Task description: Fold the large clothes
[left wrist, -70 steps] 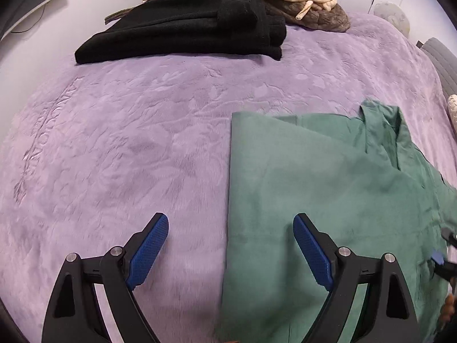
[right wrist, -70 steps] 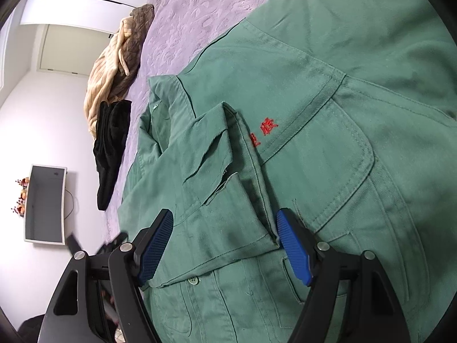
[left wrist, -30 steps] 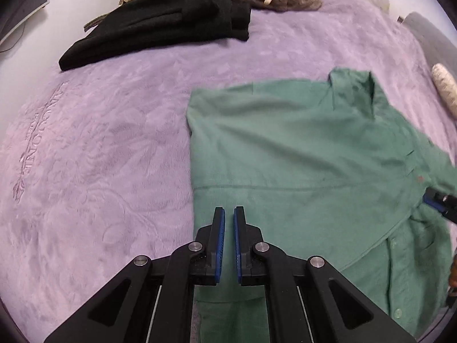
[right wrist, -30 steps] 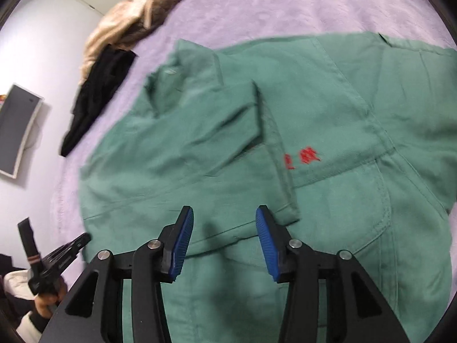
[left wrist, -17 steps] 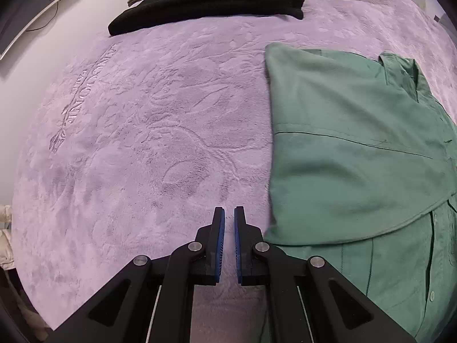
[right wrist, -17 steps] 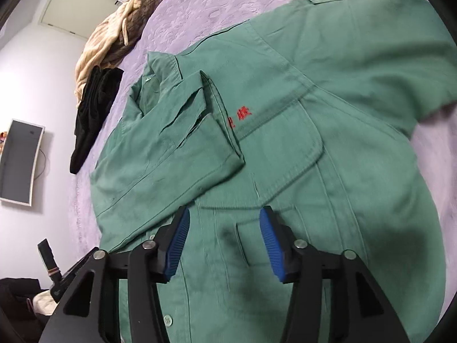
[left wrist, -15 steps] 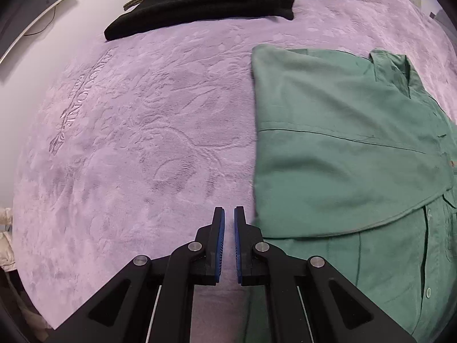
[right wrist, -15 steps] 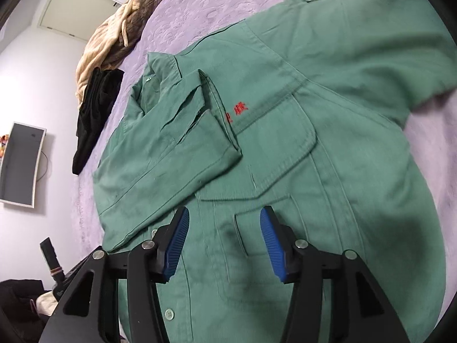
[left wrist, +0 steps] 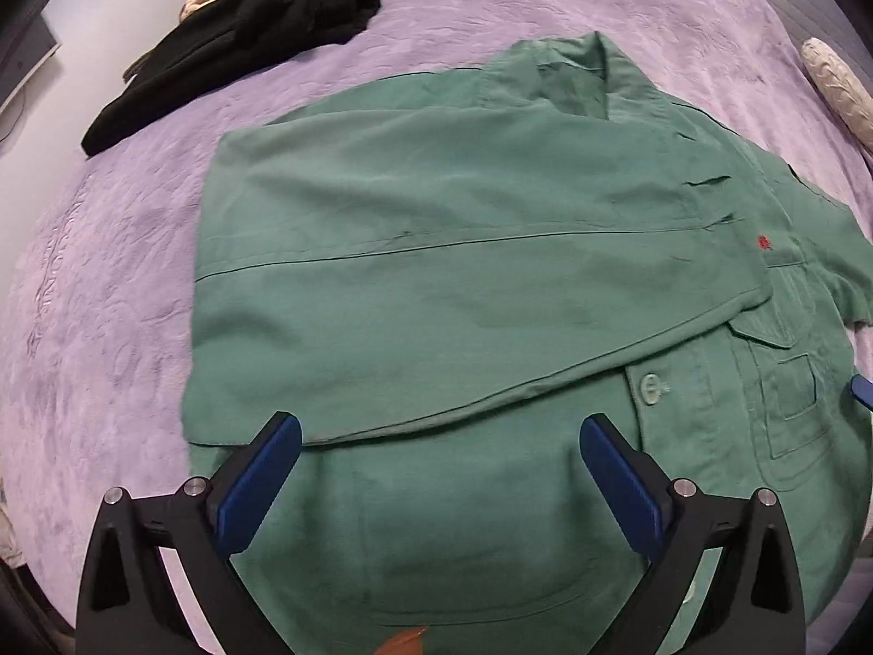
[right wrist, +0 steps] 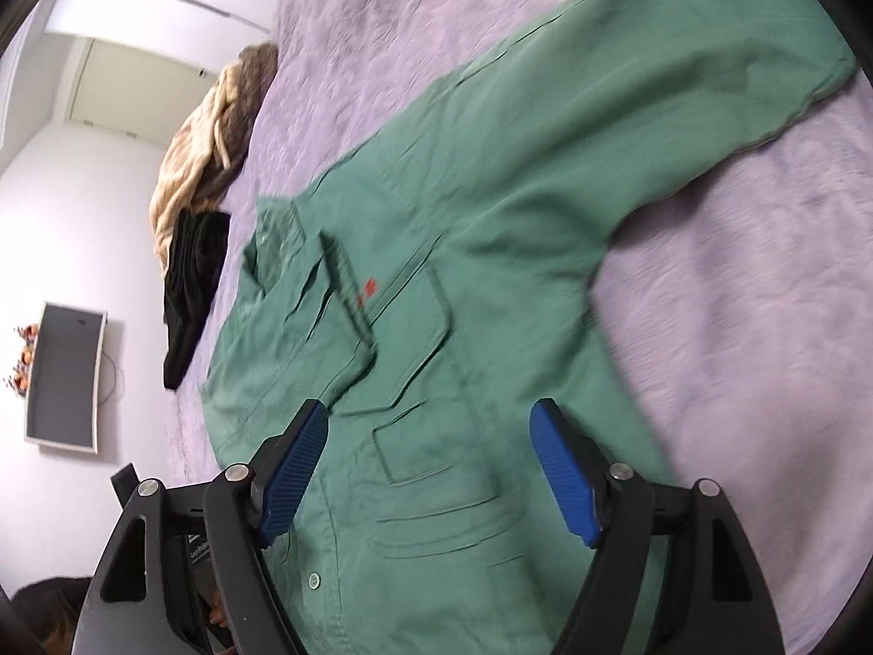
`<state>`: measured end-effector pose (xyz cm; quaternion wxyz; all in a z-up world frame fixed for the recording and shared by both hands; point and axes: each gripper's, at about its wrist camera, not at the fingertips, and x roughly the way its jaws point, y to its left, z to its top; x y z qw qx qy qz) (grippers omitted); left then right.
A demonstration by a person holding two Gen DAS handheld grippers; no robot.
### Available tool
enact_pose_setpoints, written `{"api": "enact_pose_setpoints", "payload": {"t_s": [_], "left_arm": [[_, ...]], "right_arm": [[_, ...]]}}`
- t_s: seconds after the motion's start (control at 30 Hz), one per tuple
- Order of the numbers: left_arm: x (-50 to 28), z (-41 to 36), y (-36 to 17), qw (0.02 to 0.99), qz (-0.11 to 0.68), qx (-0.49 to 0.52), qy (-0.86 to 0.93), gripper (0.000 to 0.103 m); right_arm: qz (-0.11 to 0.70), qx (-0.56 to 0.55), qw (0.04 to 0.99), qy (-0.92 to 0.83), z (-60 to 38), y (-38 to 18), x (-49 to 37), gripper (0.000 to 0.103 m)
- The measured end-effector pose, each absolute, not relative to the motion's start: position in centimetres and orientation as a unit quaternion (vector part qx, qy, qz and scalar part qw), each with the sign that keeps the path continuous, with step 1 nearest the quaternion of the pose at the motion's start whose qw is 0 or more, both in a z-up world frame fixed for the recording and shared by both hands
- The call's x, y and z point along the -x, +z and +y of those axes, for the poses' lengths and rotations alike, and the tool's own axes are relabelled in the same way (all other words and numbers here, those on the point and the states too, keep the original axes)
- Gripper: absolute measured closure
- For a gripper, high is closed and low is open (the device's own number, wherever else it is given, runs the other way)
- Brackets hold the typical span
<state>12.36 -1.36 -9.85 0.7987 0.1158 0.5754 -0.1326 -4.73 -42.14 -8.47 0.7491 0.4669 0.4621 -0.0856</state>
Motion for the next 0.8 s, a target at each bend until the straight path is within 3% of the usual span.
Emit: {"api": "enact_pose_setpoints", "payload": {"t_s": [0.47,0.8], "left_arm": [[-10.8,-15.5,-11.2,0.765,0.597,-0.112,-0.214,0.001],[-9.0,-23.4,-12.2,0.758,0.598,-0.123,-0.23,0.001]], "right_arm": [[0.357,-0.562,0.71,-0.23,-59.7,-12.0,11.4,0.024],[0.273,-0.628,0.687,-0.244,-67.6,-14.3,10.4,0.024]]}}
